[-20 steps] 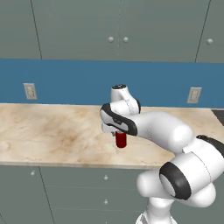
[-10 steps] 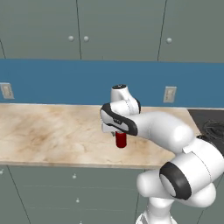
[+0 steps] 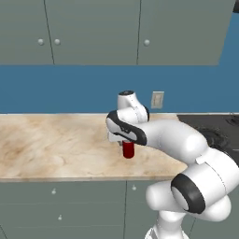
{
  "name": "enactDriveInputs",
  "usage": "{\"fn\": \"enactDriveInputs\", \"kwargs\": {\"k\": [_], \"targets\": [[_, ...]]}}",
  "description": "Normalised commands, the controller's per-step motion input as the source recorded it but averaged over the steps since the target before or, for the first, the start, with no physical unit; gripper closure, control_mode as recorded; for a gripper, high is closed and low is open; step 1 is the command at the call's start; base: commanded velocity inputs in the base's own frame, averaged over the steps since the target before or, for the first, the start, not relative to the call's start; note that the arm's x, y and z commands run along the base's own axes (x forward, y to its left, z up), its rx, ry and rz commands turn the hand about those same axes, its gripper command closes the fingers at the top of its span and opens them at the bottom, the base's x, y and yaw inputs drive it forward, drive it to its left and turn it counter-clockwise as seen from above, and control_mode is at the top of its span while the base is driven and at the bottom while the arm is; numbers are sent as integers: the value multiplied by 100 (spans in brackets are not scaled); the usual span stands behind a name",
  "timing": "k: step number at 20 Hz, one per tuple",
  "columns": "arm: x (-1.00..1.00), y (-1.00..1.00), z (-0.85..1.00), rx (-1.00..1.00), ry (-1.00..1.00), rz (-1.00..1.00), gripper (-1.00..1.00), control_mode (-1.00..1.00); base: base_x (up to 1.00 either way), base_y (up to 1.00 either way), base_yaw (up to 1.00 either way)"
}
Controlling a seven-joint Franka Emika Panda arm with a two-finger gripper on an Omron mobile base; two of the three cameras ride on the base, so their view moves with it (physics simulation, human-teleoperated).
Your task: Four empty soda cans are scattered around the kitchen. Gather all the cans and cluster them next to the stove for recycling.
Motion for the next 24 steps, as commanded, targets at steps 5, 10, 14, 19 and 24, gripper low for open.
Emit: {"fn": "enactDriveInputs", "kwargs": {"k": [5, 10, 14, 19, 24], "targets": [[0, 0, 0, 0, 0, 0, 100, 100, -34, -41, -12], [0, 0, 0, 0, 0, 0, 100, 100, -37, -57, 0], [0, 0, 0, 0, 0, 0, 100, 100, -33, -60, 0], [0, 0, 0, 0, 0, 0, 100, 100, -39, -47, -4], [0, 0, 0, 0, 0, 0, 100, 100, -36, -36, -18]]}}
